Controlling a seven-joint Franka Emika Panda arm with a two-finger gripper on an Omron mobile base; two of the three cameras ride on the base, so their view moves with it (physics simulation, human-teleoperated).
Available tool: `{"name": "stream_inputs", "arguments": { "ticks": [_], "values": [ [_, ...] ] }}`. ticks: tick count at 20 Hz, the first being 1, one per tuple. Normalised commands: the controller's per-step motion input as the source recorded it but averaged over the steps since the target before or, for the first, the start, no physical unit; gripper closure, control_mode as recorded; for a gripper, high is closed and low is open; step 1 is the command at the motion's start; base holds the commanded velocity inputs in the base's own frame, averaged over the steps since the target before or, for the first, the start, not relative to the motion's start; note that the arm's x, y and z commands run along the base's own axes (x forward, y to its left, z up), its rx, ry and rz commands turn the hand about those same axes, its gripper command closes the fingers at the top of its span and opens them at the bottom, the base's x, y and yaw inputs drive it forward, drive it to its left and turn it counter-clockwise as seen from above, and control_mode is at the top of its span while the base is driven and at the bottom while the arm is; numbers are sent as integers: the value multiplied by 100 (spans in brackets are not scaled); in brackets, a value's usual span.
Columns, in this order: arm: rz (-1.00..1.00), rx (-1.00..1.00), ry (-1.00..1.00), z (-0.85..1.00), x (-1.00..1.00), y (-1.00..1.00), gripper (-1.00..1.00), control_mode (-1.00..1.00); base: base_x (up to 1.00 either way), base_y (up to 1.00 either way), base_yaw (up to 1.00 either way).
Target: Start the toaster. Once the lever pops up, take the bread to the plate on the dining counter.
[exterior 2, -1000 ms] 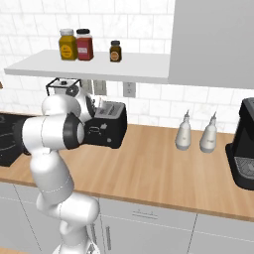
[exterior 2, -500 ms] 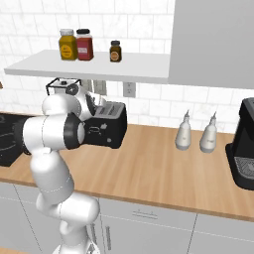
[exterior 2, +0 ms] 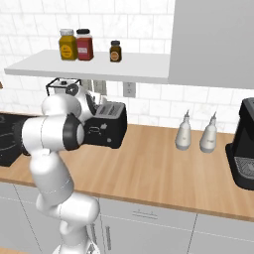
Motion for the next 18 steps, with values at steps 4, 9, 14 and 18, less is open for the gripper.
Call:
{"name": "stream_inputs", "arguments": {
  "ticks": [4,9,14,18],
  "values": [
    [-1,0,-30,27,-42,0,100,-100,0,0,0],
    [-2,0,-28,33,-43,3,100,-100,0,0,0],
    [-1,0,-23,47,-58,25,100,-100,0,0,0],
    [-2,0,-4,46,-76,31,100,-100,0,0,0]
  ]
}}
